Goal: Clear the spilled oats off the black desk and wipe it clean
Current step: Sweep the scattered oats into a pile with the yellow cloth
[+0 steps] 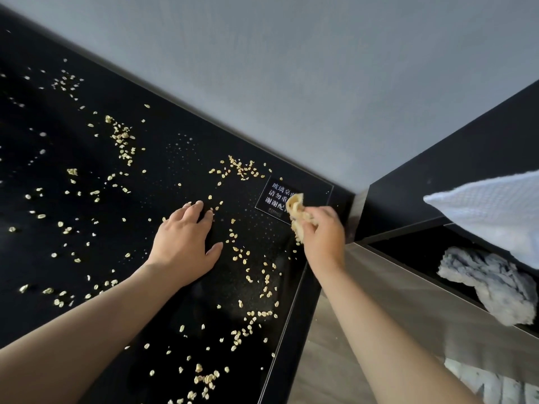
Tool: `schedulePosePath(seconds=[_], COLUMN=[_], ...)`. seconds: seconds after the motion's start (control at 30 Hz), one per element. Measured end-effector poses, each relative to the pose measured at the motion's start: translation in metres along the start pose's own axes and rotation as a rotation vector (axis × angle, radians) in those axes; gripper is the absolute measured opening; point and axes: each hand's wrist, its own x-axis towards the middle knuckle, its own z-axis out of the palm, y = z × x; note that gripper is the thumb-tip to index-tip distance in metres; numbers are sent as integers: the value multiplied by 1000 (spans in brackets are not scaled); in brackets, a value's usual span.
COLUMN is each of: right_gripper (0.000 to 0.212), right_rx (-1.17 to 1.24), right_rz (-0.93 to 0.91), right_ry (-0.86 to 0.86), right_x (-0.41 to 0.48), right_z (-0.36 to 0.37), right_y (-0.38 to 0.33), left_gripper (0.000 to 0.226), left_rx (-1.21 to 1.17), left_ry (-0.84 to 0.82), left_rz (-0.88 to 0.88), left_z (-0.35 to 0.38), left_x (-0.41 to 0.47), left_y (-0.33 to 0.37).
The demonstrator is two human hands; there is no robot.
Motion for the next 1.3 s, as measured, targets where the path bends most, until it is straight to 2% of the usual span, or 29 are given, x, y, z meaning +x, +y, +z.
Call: schedulePosePath(seconds=[0.07,0.13,0.2,0.27,0.47,0.67,0.83,0.9,1.0,1.1,1.17,1.3], right_gripper=[22,25,25,25,28,28,22,24,26,28,30,20], right_rx=[44,60,5,-111,-367,-243,-11,8,-76,-254,-385,-511], right_rz=[-19,-10,-2,8,58,38,-93,-89,-51,-13,-16,15], right_ry=[-10,113,229,249,141,42,-165,-102,73,143,154,75], right_x=[-9,1,21,47,96,64,-19,-20,11,54,77,97], right_z=[-9,-23,-35,-43,-28,-14,-14,-22,-35,-48,-53,-49], right_y=[-4,-8,-9,-6,19,20,-1,-8,-11,-5,3,9], left_gripper=[71,73,75,78,84,85,85,85,84,85,85,83], left_rx=[5,15,18,29,47,49,70,74,67,74,88,90], left_ry=[5,24,47,61,74,77,64,64,71,68,65,98], left_rz=[10,21,30,33,40,24,24,27,30,32,38,46], left_z=[0,-2,-3,-3,1,5,7,3,2,3,3,5], left_x=[-1,0,0,-1,-2,2,-2,-2,-2,-3,-3,-3], left_y=[-2,-3,-3,-2,-2,-3,-7,-6,-5,-4,-2,-5])
